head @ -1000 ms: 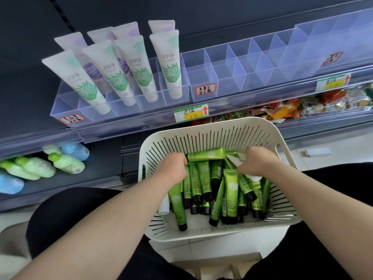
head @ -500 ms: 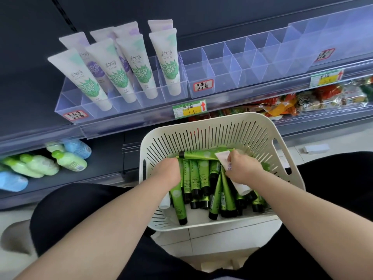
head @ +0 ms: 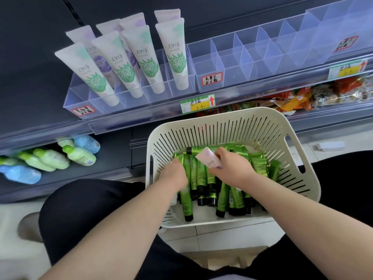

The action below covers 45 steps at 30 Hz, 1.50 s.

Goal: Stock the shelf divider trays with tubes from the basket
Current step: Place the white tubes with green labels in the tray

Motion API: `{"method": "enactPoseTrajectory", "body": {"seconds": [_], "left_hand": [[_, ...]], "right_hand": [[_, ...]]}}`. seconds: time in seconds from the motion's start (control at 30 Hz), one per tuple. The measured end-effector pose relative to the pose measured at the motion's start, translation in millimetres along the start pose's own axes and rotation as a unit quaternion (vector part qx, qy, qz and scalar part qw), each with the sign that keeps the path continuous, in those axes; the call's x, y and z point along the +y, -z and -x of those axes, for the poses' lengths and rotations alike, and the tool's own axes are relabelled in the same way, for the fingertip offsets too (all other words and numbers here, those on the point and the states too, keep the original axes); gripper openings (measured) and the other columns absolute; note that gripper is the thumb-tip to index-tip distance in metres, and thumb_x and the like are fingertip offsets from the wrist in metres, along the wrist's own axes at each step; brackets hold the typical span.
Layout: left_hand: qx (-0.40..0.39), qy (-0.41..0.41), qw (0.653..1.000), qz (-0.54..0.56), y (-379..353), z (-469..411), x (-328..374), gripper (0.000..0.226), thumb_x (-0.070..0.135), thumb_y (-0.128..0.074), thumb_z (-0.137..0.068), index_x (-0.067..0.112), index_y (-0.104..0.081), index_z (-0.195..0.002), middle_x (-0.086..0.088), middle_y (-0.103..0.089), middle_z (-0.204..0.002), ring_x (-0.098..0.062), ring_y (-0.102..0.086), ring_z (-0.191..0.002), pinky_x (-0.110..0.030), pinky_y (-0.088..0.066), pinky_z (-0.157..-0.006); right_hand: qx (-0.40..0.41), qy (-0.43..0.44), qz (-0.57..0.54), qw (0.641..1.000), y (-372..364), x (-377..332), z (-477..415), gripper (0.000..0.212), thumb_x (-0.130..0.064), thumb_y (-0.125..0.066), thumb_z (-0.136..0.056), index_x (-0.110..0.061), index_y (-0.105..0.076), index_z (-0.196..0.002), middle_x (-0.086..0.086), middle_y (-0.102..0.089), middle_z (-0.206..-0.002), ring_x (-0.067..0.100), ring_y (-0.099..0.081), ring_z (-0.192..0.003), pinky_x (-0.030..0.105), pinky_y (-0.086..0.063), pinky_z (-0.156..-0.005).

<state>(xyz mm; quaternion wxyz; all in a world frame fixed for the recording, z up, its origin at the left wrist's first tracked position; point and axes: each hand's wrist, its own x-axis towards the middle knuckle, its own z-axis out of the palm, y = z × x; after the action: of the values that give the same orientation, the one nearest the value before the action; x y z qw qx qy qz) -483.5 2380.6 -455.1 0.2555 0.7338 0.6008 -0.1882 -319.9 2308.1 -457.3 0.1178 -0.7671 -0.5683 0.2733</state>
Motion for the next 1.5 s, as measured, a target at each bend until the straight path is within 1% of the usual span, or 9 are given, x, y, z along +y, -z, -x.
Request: {"method": "enactPoseTrajectory", "body": {"seconds": [0.1,0.27,0.33,0.57,0.8,1.07,1.23,1.37,1.5], "left_hand": [[-0.013,0.018,0.996,0.083,-8,-3,11,0.075,0.001,-0.052,-0.089,0.001,-0.009,-0.15,-0.013,-0.053,-0.118,-0.024,-0.057,-0.097,-0.032,-0.049,-0.071],[-0.007,0.033,0.999,0.037,1,-15,15,0.015,0.001,-0.055,-0.088,0.0,-0.057,-0.102,-0.011,-0.059,-0.106,-0.021,-0.059,-0.086,-0.026,-0.046,-0.066],[-0.067,0.032,0.997,-0.014,3,-18,19,0.025,0.006,-0.053,-0.092,0.001,-0.059,-0.116,-0.005,-0.054,-0.09,-0.021,-0.053,-0.086,-0.029,-0.044,-0.078],[-0.027,0.075,0.994,-0.068,-23,-18,16,0.054,0.005,-0.065,-0.085,0.004,-0.044,-0.134,-0.018,-0.032,-0.139,-0.035,-0.035,-0.126,-0.037,-0.041,-0.097],[0.025,0.052,0.987,0.15,-17,-15,-2,0.051,0.006,-0.063,-0.084,0.007,-0.04,-0.129,-0.007,-0.058,-0.104,-0.027,-0.056,-0.098,-0.035,-0.047,-0.076],[-0.011,0.072,0.968,0.241,-11,-24,1,0.024,0.011,-0.046,-0.098,-0.001,-0.056,-0.116,-0.017,-0.061,-0.108,-0.031,-0.064,-0.094,-0.043,-0.056,-0.083],[0.006,0.037,0.991,0.129,-17,-20,16,0.016,0.006,-0.054,-0.091,0.002,-0.062,-0.104,-0.01,-0.063,-0.1,-0.025,-0.062,-0.084,-0.032,-0.051,-0.065],[-0.013,-0.019,1.0,-0.017,-22,-13,23,0.012,0.015,-0.068,-0.085,0.01,-0.061,-0.093,-0.007,-0.06,-0.101,-0.025,-0.058,-0.093,-0.035,-0.051,-0.082],[-0.054,-0.017,0.997,0.056,-18,-15,10,0.033,0.026,-0.077,-0.079,0.014,-0.056,-0.101,-0.002,-0.06,-0.1,-0.021,-0.057,-0.093,-0.032,-0.049,-0.08]], "right_hand": [[0.018,-0.008,-0.017,1.0,0,1,-1,0.026,-0.035,-0.059,-0.084,-0.023,-0.04,-0.097,-0.009,-0.054,-0.074,0.014,-0.055,-0.063,0.027,-0.04,-0.047],[0.015,-0.005,-0.012,1.0,5,1,-4,0.026,-0.034,-0.06,-0.083,-0.026,-0.038,-0.095,-0.013,-0.05,-0.07,0.007,-0.051,-0.058,0.024,-0.035,-0.043],[0.013,-0.001,-0.011,1.0,4,0,-5,0.025,-0.034,-0.059,-0.083,-0.024,-0.042,-0.099,-0.012,-0.051,-0.071,0.008,-0.052,-0.059,0.025,-0.037,-0.044],[0.01,0.01,-0.021,1.0,-2,-5,-6,0.028,-0.041,-0.056,-0.087,-0.023,-0.045,-0.105,-0.007,-0.058,-0.077,0.014,-0.057,-0.063,0.025,-0.036,-0.044],[0.027,-0.026,-0.062,0.997,4,2,-7,0.024,-0.041,-0.055,-0.089,-0.024,-0.041,-0.099,-0.008,-0.056,-0.079,0.014,-0.056,-0.066,0.028,-0.042,-0.049],[0.036,-0.018,-0.087,0.995,4,0,1,0.025,-0.037,-0.05,-0.092,-0.025,-0.038,-0.074,-0.008,-0.048,-0.07,0.009,-0.047,-0.06,0.028,-0.029,-0.048],[0.032,0.007,-0.078,0.996,5,-3,5,0.016,-0.034,-0.052,-0.091,-0.023,-0.043,-0.085,-0.01,-0.048,-0.069,0.013,-0.049,-0.062,0.029,-0.03,-0.048],[0.048,-0.002,-0.083,0.995,10,-3,5,0.034,-0.032,-0.053,-0.09,-0.032,-0.027,-0.068,-0.01,-0.04,-0.064,0.003,-0.038,-0.055,0.028,-0.023,-0.047],[0.051,-0.001,-0.089,0.995,12,1,6,0.02,-0.029,-0.053,-0.09,-0.027,-0.036,-0.08,-0.01,-0.043,-0.067,0.01,-0.045,-0.058,0.028,-0.027,-0.047]]}}
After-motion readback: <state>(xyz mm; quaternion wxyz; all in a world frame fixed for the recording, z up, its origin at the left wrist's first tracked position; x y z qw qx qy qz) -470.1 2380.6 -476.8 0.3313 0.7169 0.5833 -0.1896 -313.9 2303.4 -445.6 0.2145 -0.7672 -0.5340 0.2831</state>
